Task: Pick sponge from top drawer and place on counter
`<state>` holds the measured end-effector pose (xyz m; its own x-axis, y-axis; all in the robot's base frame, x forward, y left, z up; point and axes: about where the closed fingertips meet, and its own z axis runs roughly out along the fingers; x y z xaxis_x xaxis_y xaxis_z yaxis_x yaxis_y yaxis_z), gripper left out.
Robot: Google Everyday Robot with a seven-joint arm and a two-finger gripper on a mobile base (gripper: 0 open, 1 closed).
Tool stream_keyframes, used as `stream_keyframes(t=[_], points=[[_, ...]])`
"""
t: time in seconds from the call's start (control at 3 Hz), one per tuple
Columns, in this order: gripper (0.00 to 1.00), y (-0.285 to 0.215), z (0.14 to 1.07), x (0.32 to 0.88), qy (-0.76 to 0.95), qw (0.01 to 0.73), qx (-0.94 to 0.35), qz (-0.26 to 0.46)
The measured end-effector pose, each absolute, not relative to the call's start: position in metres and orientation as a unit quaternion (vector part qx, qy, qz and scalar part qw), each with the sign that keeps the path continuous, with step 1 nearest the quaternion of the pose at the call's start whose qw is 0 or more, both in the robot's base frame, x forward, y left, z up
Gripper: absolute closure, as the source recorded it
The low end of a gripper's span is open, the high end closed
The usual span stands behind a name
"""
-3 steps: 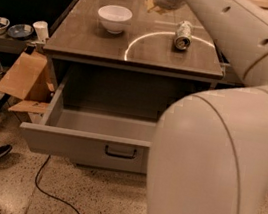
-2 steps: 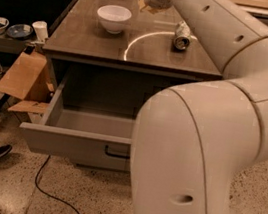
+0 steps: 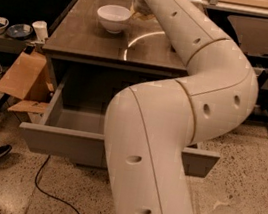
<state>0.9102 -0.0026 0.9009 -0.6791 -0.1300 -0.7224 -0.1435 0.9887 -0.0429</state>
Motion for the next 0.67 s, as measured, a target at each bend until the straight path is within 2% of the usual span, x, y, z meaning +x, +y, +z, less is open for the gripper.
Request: stream_keyframes(t=[0.67], points=[[1.00, -0.016, 0.883, 0.939, 0.919, 0.394, -0.009, -0.023]])
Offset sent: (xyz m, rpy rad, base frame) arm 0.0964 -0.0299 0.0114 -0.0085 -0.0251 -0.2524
